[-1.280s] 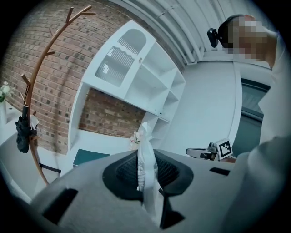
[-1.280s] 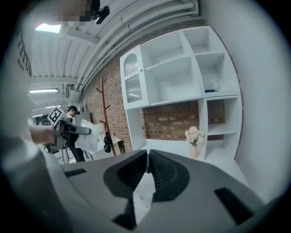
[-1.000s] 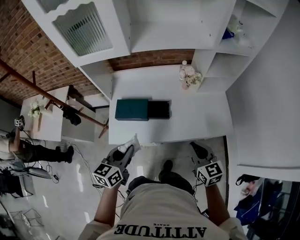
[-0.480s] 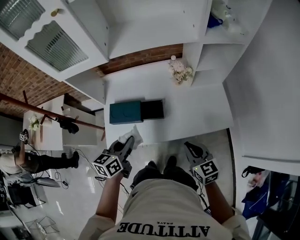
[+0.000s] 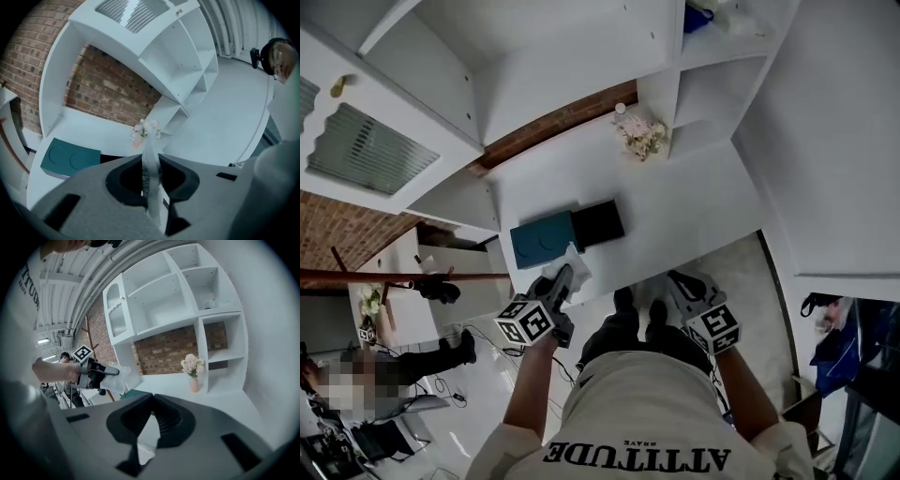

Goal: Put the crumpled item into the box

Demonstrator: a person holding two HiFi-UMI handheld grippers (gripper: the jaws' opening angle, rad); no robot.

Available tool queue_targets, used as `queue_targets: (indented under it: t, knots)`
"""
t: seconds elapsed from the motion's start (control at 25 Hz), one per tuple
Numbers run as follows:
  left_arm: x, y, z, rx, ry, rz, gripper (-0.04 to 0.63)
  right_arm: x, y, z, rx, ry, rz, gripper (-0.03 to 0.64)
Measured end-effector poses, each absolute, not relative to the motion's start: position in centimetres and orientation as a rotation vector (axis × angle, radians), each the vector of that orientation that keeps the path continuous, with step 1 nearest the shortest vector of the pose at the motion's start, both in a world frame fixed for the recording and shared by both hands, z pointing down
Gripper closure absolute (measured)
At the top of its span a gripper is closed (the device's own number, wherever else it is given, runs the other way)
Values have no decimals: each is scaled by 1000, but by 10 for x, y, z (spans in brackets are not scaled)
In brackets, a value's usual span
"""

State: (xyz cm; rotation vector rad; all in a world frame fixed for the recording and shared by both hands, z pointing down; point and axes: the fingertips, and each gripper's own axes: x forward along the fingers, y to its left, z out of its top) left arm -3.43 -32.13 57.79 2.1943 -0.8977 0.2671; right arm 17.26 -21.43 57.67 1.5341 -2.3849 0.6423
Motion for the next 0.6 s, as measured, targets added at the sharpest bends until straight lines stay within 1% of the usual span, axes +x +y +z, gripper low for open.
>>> queue_targets:
  t: [0.28,0.6]
  knots:
    - [-27,-380,627,2146,-827,383,520,168,-236,587,1637,-2271,708,580]
    - [-9,-421,695,2061,-682,518,520,161,-257,602,1741,-2163,791,580]
